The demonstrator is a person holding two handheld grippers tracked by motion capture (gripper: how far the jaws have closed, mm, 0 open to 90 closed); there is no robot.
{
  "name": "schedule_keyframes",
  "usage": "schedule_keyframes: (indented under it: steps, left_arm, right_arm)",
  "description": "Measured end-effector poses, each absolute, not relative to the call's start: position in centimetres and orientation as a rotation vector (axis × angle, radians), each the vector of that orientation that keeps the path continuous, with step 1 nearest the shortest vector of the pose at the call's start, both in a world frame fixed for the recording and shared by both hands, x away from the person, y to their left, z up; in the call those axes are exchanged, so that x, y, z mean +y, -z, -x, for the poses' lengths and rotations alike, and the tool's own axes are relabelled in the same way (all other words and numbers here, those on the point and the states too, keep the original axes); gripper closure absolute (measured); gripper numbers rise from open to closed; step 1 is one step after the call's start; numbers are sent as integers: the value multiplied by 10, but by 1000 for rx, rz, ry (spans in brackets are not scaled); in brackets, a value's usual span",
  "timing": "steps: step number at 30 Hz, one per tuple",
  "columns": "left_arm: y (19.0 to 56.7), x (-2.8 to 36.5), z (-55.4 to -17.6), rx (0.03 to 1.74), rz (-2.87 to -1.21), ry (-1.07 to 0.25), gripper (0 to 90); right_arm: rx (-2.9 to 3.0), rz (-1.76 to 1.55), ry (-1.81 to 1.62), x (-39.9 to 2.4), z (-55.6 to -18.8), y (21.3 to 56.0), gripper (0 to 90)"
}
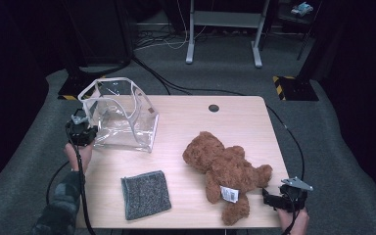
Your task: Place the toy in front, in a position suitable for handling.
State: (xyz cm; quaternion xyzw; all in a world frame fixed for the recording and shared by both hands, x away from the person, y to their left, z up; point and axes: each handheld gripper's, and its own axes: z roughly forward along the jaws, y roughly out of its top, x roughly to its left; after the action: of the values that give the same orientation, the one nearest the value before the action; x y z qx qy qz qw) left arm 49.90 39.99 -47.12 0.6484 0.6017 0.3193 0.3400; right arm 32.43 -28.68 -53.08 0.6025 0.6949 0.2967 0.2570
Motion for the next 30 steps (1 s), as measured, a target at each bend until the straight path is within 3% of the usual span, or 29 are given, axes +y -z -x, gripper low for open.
schedule_keyframes:
  steps: [14,15,16,22,30]
  left_arm:
    - [471,413,-489,1612,-1659,-841,839]
    - [471,414,-488,1610,-1652,-828,776]
    - [469,413,-485,1608,-1661,-808,617]
    - [463,404,-466,1577,-1674,-774,371]
    - [458,375,-444,1464,-1712,-738,300]
  right_arm:
    - [1883,-1635,-805,-287,-324,531,2]
    - [1883,-1634,-804,-287,-324,531,2]
    - [1883,-1635,-804,-287,-324,531,2]
    - [1884,-1635,-804,-287,-324,531,2]
    - [1884,-1635,-803,-287,-324,531,2]
